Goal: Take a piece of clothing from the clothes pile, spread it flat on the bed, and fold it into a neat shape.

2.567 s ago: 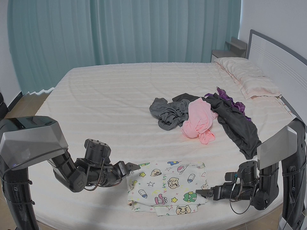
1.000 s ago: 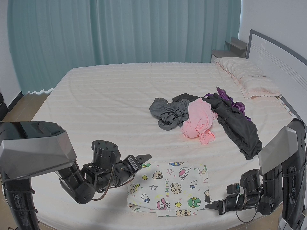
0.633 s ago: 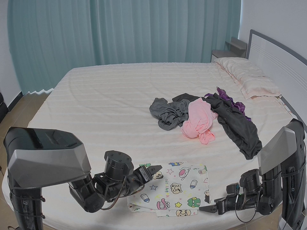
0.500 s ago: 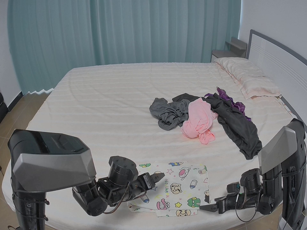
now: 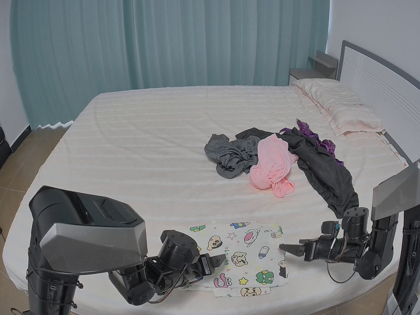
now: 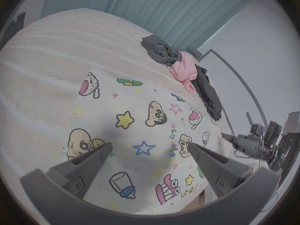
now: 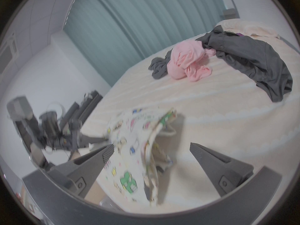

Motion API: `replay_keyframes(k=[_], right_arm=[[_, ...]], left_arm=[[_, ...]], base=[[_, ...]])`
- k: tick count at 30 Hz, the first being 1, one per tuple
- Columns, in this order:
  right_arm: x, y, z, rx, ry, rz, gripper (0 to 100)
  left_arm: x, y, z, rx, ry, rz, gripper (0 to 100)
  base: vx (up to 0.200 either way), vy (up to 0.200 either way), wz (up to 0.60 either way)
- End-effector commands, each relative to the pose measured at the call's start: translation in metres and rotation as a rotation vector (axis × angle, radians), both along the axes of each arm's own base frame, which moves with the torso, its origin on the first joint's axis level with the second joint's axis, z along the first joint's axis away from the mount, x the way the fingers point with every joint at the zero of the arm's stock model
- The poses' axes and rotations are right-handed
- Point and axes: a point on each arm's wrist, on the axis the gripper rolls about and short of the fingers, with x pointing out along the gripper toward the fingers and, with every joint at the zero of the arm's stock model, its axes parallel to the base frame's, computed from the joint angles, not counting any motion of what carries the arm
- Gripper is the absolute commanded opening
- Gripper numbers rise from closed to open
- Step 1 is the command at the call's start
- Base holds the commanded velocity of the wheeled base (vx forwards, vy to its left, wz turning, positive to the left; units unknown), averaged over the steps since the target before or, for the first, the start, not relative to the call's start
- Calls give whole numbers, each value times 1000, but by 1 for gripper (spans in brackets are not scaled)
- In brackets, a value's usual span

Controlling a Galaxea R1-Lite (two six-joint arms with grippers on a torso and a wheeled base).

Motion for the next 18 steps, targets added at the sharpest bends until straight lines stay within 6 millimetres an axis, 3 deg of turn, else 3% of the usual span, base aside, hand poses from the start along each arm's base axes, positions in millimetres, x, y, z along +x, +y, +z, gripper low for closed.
replay_keyframes(k=[1, 4, 9, 18], right_arm=[[46, 12, 4, 145, 9, -88, 100], [70, 16, -4, 165, 78, -120, 100], [102, 24, -15, 169, 177, -149, 100], [108, 30, -35, 154, 224, -139, 100]], left_arm=[[9, 14, 15, -69, -29, 79, 100], [24, 28, 31, -188, -29, 164, 100], [35, 46, 36, -304, 47, 148, 100], [37, 45, 34, -310, 51, 149, 100]], base=[[0, 0, 0], [0, 0, 0], [0, 0, 0], [0, 0, 0]])
